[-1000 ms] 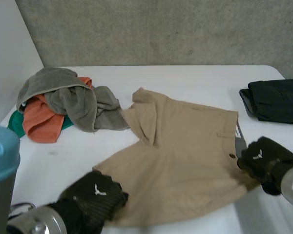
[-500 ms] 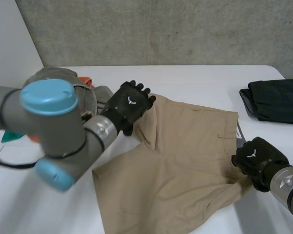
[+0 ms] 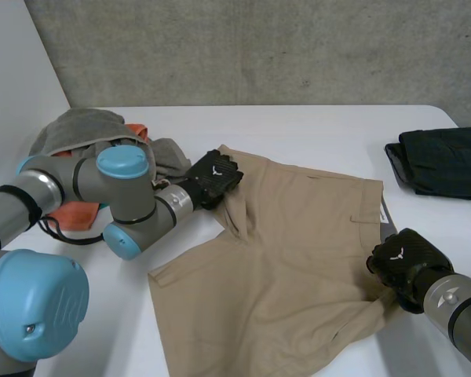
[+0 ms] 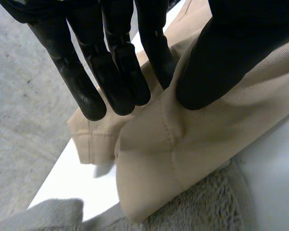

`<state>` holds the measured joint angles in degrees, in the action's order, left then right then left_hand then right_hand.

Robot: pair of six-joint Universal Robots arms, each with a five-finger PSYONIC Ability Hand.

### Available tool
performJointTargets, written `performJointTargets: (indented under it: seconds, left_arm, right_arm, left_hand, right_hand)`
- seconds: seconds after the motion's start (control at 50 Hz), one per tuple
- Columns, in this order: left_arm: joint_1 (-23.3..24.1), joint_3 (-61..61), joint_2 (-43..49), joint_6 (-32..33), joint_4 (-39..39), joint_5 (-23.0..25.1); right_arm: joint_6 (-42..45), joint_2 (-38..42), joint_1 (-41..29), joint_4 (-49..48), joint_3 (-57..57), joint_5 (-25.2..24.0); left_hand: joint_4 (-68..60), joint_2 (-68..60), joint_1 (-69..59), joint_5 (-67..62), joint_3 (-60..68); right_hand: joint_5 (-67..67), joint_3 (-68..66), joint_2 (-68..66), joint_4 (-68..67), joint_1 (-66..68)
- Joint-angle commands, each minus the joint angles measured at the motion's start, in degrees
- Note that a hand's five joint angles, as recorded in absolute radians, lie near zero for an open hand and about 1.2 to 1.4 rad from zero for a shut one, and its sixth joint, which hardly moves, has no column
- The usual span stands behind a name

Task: Fold the laundry.

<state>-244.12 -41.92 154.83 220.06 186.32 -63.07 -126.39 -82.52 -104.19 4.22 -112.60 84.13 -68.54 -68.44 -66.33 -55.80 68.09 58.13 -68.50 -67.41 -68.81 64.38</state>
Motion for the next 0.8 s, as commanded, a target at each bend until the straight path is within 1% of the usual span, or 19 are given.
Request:
performJointTargets:
  seconds: [0.02, 0.1, 0.2, 0.26, 0.28, 0.3, 0.32, 0.36, 0.38, 0.4, 0.42, 0.46, 0.58, 0.68, 0.74, 0.76, 0.8]
  left_arm:
    - [-0.30, -15.27, -11.02, 0.28, 5.88, -8.56]
    - [-0.91, -22.75, -15.42, 0.46, 8.08, -9.17]
    - [-1.09, -28.30, -19.30, 0.37, 7.91, -9.70]
    - [-1.09, -30.85, -20.88, 0.19, 7.74, -12.24]
    - [-1.18, -31.38, -21.15, 0.11, 7.65, -13.12]
    - [-1.09, -31.82, -21.41, 0.02, 7.65, -13.91]
    - [-1.09, -32.61, -21.93, -0.07, 7.56, -15.31]
    - [-1.00, -33.32, -22.46, -0.16, 7.47, -16.55]
    - [-0.74, -33.67, -23.08, -0.16, 7.39, -17.43]
    - [-0.65, -33.76, -23.43, -0.16, 7.39, -17.78]
    - [-0.56, -33.76, -23.78, -0.16, 7.39, -17.96]
    - [-0.48, -33.67, -25.10, -0.25, 7.47, -18.23]
    - [-0.13, -32.97, -26.77, -0.69, 7.56, -17.70]
    - [0.84, -30.43, -26.69, -2.27, 7.83, -16.91]
    - [0.49, -27.61, -25.02, -3.14, 7.74, -14.10]
    - [0.32, -26.13, -22.93, -3.41, 7.56, -12.09]
    - [0.40, -24.71, -20.63, -3.59, 7.21, -10.41]
  right_arm:
    - [0.00, -0.10, 0.04, -0.36, -0.07, 0.07]
    - [0.00, -0.10, -0.23, -0.36, -0.16, 0.07]
    - [0.00, -0.10, -0.75, -0.36, -0.25, 0.07]
    - [0.00, -0.10, -0.76, -0.44, -0.34, 0.07]
    - [0.00, -0.10, -0.76, -0.44, -0.42, 0.16]
    - [0.00, -0.10, -0.84, -0.44, -0.42, 0.16]
    - [0.00, -0.10, -0.84, -0.44, -0.51, 0.16]
    - [0.00, -0.10, -0.76, -0.44, -0.51, 0.16]
    - [0.00, -0.10, -0.84, -0.44, -0.51, 0.16]
    - [0.00, -0.10, -0.76, -0.44, -0.51, 0.16]
    - [0.00, -0.10, -0.84, -0.44, -0.51, 0.16]
    - [0.00, -0.10, -0.84, -0.44, -0.51, 0.16]
    - [0.00, -0.19, -0.84, -0.53, -0.86, 0.16]
    - [-0.09, -0.19, -0.93, -0.62, -0.86, 0.16]
    - [0.00, -0.19, -1.02, -0.88, -0.95, 0.25]
    - [0.00, -0.19, -0.93, -0.97, -0.95, 0.25]
    - [0.00, -0.10, -0.93, -0.97, -1.04, 0.25]
  left_hand:
    - [-11.46, -11.56, -13.67, -14.20, 11.91]
    - [-11.46, -11.56, -13.67, -14.20, 11.91]
    - [-11.46, -11.56, -13.67, -14.20, 11.91]
    - [-11.15, -11.25, -13.36, -13.89, 11.60]
    - [-9.15, -9.25, -11.36, -11.88, 9.60]
    - [-6.46, -6.56, -8.68, -9.20, 6.92]
    - [0.06, -0.04, -2.15, -2.68, 0.40]
    - [7.99, 7.89, 5.78, 5.25, -7.53]
    - [18.52, 18.42, 16.31, 15.78, -18.07]
    - [24.29, 24.19, 22.08, 21.55, -23.83]
    - [29.01, 28.91, 26.80, 26.27, -28.55]
    - [33.58, 33.49, 31.37, 30.85, -33.13]
    - [34.94, 34.85, 32.73, 32.21, -34.49]
    - [37.12, 37.02, 34.91, 34.39, -36.67]
    - [37.80, 37.71, 35.59, 35.07, -37.35]
    - [37.97, 37.87, 35.76, 35.23, -37.52]
    - [37.97, 37.87, 35.76, 35.23, -37.52]
  right_hand:
    - [11.87, -11.50, -12.59, -11.19, 15.62]
    - [11.87, -11.50, -12.59, -11.19, 15.62]
    - [11.87, -11.50, -12.59, -11.19, 15.62]
    - [11.87, -11.50, -12.59, -11.19, 15.62]
    - [11.87, -11.50, -12.59, -11.19, 15.62]
    - [11.87, -11.50, -12.59, -11.19, 15.62]
    - [11.87, -11.50, -12.59, -11.19, 15.62]
    - [11.87, -11.50, -12.59, -11.19, 15.62]
    - [11.87, -11.50, -12.59, -11.19, 15.62]
    - [11.87, -11.50, -12.59, -11.19, 15.62]
    - [11.87, -11.50, -12.59, -11.19, 15.62]
    - [11.87, -11.50, -12.59, -11.19, 15.62]
    - [11.87, -11.50, -12.59, -11.19, 15.62]
    - [11.87, -11.50, -12.59, -11.19, 15.62]
    - [11.87, -11.50, -12.59, -11.19, 15.62]
    - [11.87, -11.50, -12.59, -11.19, 15.62]
    - [11.87, -11.50, -12.59, -11.19, 15.62]
